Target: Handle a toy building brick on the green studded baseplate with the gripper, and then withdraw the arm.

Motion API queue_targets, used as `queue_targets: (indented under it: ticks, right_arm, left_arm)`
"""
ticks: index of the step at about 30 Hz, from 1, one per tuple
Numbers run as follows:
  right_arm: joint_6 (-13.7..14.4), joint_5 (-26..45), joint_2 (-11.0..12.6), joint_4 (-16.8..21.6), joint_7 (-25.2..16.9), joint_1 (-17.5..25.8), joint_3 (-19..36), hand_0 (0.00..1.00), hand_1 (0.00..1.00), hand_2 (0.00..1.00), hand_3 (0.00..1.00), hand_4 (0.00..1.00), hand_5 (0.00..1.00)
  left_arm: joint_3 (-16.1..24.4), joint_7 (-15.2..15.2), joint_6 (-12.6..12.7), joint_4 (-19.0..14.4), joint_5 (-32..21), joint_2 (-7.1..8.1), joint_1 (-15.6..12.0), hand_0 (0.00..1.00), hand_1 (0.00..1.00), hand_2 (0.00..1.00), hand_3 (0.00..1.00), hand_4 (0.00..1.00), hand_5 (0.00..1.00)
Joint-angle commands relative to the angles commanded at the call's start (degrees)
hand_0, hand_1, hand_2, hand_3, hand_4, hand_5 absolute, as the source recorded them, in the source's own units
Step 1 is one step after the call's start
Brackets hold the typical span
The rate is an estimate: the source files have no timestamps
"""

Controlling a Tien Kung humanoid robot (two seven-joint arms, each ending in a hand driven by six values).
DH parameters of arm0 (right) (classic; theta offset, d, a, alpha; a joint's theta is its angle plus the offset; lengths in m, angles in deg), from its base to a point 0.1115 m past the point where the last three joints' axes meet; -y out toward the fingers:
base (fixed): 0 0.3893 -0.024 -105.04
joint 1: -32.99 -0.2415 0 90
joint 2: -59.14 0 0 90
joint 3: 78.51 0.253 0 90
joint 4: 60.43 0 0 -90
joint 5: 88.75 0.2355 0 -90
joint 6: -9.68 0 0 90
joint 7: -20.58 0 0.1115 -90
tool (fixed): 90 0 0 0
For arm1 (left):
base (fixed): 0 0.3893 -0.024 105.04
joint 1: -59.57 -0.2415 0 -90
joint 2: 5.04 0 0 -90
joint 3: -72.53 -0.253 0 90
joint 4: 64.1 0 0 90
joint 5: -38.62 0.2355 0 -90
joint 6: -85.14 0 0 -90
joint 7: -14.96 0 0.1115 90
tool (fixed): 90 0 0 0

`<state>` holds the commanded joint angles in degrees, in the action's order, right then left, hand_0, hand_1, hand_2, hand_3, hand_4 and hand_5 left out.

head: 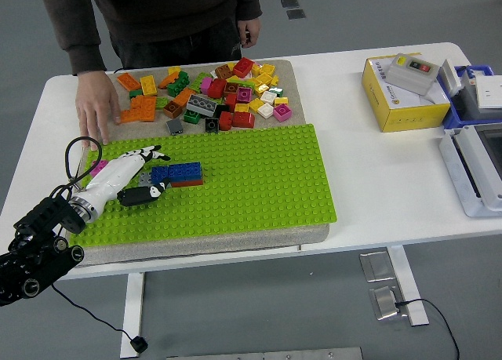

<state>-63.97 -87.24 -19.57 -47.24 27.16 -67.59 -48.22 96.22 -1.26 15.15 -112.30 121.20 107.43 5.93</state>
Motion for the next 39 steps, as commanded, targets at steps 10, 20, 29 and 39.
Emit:
queue_targets:
  ticks: [10, 20, 29, 39]
  right_arm:
    - [0.1, -0.3, 0.0, 0.0, -0.1, 0.0, 0.2, 0.589, 0.465, 0.668, 0.64, 0.607, 0.998]
    - [0.1, -0.1, -0.1, -0.1, -0.3, 0.1, 0.2, 0.59, 0.464, 0.667, 0.64, 0.606, 0.998]
    - [0.2, 0.0, -0.1, -0.1, -0.6, 0.0, 0.1, 0.59, 0.464, 0.667, 0.637, 0.606, 0.998]
    - [0.4, 0.3, -0.1, -0.2, -1.0, -0.2, 0.0, 0.588, 0.452, 0.665, 0.638, 0.606, 0.998]
  left_arm:
    - [-0.3, 0.1, 0.1, 0.2, -0.1, -0.3, 0.1, 0.993, 0.998, 0.998, 0.81, 0.576, 0.476]
    - [-0.3, 0.0, 0.0, 0.4, -0.1, -0.32, 0.3, 0.992, 0.998, 0.998, 0.808, 0.579, 0.479]
    - [-1.0, 0.0, -0.1, 0.9, -0.2, -0.65, 1.4, 0.992, 0.998, 0.998, 0.808, 0.578, 0.479]
    - [-1.4, 0.0, -0.1, 0.8, -0.2, -1.0, 1.8, 0.992, 0.998, 0.998, 0.806, 0.577, 0.48]
